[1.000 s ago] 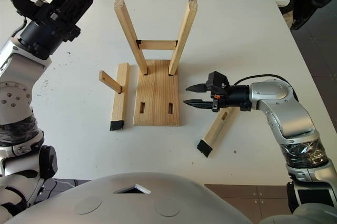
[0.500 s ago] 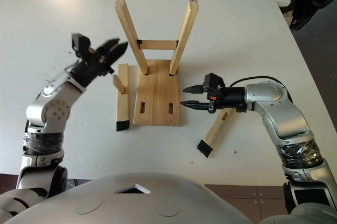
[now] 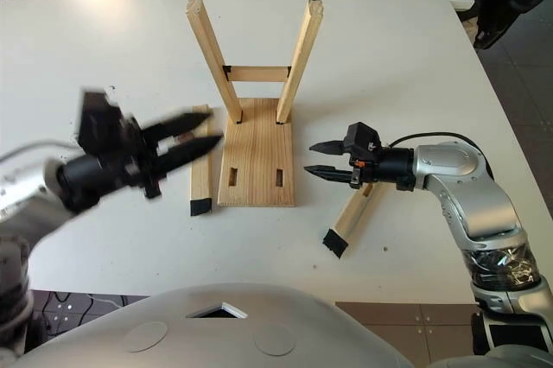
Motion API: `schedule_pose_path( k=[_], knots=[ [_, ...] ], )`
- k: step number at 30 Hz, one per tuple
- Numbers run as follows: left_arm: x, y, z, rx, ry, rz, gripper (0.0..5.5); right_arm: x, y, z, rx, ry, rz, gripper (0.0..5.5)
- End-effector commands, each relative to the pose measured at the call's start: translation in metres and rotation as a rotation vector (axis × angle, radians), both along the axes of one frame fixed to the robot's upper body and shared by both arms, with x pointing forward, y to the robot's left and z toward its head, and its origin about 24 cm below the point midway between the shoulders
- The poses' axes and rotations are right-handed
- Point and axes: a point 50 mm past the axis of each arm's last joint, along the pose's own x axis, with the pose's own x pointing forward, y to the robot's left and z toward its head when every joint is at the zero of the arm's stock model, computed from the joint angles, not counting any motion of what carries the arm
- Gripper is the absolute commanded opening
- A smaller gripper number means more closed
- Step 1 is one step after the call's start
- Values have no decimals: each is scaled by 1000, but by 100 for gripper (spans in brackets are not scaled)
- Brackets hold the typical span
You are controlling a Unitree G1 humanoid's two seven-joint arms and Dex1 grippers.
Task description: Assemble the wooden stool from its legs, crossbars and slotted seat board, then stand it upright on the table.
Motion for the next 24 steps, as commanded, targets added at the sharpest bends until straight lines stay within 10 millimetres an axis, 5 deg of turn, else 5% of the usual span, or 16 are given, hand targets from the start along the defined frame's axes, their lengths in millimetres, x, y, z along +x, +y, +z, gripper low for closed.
schedule_pose_path(
  k=[1, 8, 13, 18, 24],
  knots=[
    [-13, 0, -31, 89, 118, 55, 218, -6, -2, 1, 2, 3, -16, 207],
    [-1, 17, -90, 265, 163, 246, 218, -10, 3, -5, 8, 20, -13, 207],
    [-10, 29, -118, 426, 183, 214, 218, -12, 5, -7, 11, 24, -17, 207],
    [-18, 43, -125, 524, 189, 155, 218, -13, 6, -9, 17, 28, -26, 207],
    [2, 74, -106, 609, 111, 161, 218, -18, 7, -11, 24, 28, -49, 207]
  ],
)
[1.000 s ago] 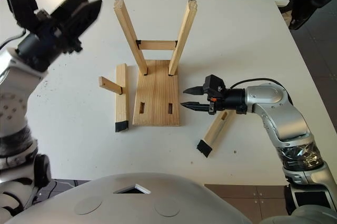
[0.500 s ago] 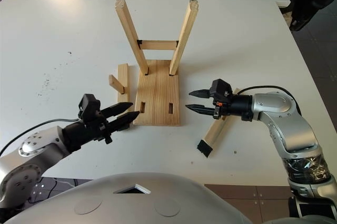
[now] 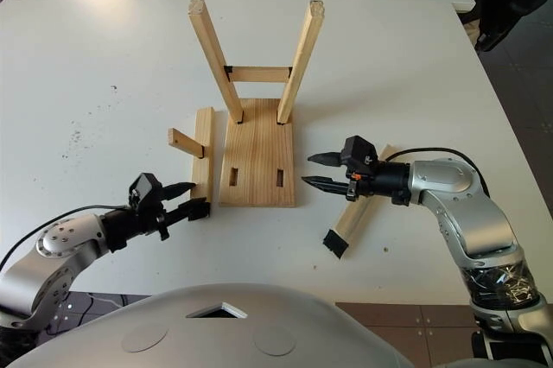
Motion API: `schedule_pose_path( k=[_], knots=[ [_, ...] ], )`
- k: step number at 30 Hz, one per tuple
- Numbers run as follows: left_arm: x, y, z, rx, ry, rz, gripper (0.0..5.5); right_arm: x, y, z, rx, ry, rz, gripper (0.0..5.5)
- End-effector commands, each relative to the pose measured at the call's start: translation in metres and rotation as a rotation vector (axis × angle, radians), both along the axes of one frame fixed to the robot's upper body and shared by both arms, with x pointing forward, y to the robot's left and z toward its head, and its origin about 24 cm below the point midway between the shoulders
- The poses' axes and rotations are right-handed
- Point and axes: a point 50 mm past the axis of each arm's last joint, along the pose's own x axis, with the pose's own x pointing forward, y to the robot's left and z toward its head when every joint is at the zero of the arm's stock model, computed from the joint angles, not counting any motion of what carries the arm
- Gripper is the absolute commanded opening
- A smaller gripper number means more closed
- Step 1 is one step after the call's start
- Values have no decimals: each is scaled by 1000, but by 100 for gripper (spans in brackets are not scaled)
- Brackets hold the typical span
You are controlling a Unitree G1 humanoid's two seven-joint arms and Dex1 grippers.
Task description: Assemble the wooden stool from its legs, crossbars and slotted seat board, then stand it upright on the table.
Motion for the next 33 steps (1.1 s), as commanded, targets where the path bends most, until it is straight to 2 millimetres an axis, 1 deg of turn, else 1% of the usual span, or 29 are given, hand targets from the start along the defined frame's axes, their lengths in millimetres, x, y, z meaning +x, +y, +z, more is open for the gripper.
schedule_pose_path(
  k=[1, 4, 6, 8, 9, 11, 13, 14, 17, 18, 21, 27, 30, 33],
  knots=[
    [12, 25, 8, 106, -4, -4, 218, -4, 2, 0, 8, -1, -17, 207],
    [23, 30, 21, 110, -49, 17, 218, -4, 3, 0, 8, -3, -18, 207],
    [24, 23, 28, 72, -55, 23, 218, -4, 3, 0, 7, -5, -17, 207],
    [23, 13, 30, 50, -52, 24, 218, -4, 2, 0, 5, -5, -18, 207],
    [23, 9, 31, 42, -52, 28, 236, -4, 2, 0, 4, -5, -18, 207],
    [22, 1, 34, 5, -43, 48, 254, -4, 2, -1, -1, -6, -16, 207],
    [21, -7, 36, -18, -25, 70, 295, -4, 3, -1, -3, -7, -16, 207],
    [20, -9, 35, 4, -20, 84, 311, -4, 3, -1, -4, -8, -16, 207],
    [23, -10, 30, 52, 4, 198, 360, -4, 2, -2, -8, -9, -19, 207],
    [24, -9, 28, 49, 18, 248, 365, -4, 1, -2, -9, -9, -19, 207],
    [23, -15, 26, 39, 45, 326, 365, -6, 1, -2, -13, -8, -21, 207],
    [19, -30, 16, 33, 105, 351, 365, -4, 2, -2, -13, -9, -10, 207],
    [17, -29, 5, 69, 143, 378, 365, -4, 3, -2, -14, -8, -5, 207],
    [10, -22, -12, 148, 193, 394, 365, -3, 3, -2, -15, -7, 0, 207]
  ],
)
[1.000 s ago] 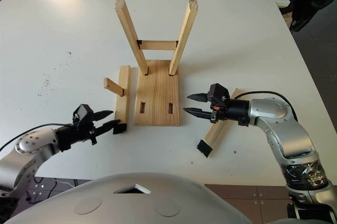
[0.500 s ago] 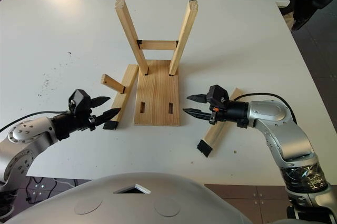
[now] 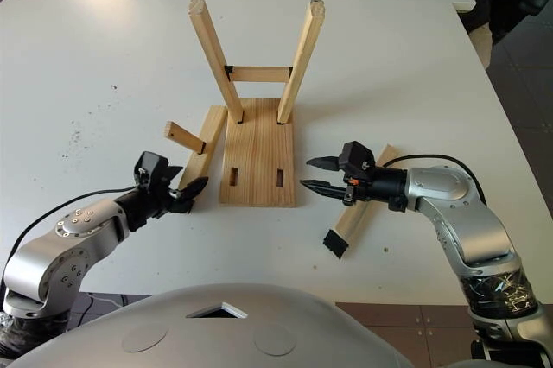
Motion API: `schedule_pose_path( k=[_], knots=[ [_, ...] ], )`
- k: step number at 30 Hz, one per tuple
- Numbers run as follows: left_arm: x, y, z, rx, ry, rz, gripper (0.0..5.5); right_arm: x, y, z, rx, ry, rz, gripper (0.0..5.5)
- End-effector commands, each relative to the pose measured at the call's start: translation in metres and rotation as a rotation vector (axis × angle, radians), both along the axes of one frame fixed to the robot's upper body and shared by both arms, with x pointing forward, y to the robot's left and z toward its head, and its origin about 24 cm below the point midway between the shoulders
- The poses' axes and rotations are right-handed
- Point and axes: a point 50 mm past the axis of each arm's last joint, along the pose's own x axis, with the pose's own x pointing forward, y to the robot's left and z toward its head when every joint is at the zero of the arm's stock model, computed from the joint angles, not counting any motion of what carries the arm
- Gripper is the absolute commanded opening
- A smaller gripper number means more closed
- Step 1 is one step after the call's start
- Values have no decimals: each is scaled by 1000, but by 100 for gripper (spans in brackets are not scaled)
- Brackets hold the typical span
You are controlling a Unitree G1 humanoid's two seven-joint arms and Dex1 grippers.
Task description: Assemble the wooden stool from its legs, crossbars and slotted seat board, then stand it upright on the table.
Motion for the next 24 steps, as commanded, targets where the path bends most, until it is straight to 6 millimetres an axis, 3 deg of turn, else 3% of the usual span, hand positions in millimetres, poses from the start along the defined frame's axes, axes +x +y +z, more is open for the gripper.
schedule_pose_path(
  k=[1, 10, 12, 15, 18, 21, 24],
  knots=[
    [-8, 9, -21, 100, 71, 20, 365, 2, 0, 3, -16, -14, 15, 207],
    [6, 28, -33, 153, 13, 28, 236, 3, 1, 2, -13, -19, 8, 207],
    [13, 35, -31, 152, -20, 48, 204, 4, 2, 2, -12, -22, 6, 207],
    [30, 48, -19, 121, -103, 107, 203, 5, 2, 3, -9, -28, 2, 207],
    [51, 62, 2, 83, -224, 170, 203, 7, 1, 4, -6, -37, -4, 207],
    [75, 85, 37, 42, -407, 276, 203, 12, 0, 11, 12, -66, -14, 207],
    [90, 88, 100, -199, -669, 293, 203, 24, 3, 40, 163, -127, -44, 207]
  ],
)
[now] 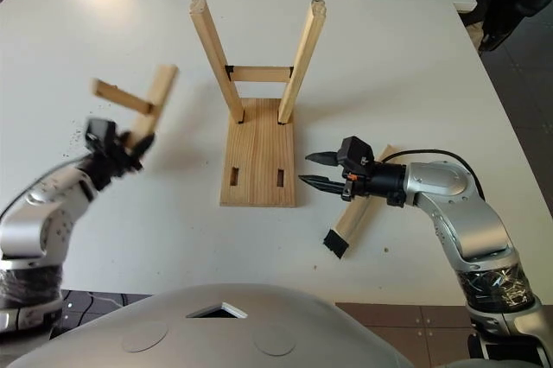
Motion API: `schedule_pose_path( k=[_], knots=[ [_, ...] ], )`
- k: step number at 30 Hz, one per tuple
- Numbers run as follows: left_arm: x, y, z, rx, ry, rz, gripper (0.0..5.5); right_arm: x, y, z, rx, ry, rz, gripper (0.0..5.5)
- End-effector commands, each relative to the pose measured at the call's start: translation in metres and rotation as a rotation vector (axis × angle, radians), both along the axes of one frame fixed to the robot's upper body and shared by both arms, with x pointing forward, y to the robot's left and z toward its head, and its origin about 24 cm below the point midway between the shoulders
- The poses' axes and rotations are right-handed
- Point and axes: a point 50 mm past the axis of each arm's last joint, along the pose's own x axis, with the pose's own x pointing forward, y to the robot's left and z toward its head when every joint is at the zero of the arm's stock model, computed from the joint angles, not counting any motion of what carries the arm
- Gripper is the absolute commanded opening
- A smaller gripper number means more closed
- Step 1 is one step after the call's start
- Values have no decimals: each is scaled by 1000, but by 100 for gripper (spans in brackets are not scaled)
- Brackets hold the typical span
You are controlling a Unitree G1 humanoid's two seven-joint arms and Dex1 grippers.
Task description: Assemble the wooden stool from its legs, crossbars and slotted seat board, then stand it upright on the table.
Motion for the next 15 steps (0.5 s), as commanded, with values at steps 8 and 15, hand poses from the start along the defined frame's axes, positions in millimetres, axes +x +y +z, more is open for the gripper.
schedule_pose_path(
  k=[8, 15],
  knots=[
    [-31, -81, 174, -533, -578, -877, 203, 26, 23, 116, 462, -129, 133, 236],
    [-49, -130, 142, -471, -320, -1218, 203, 25, 46, 144, 493, -35, 369, 341]
  ],
)
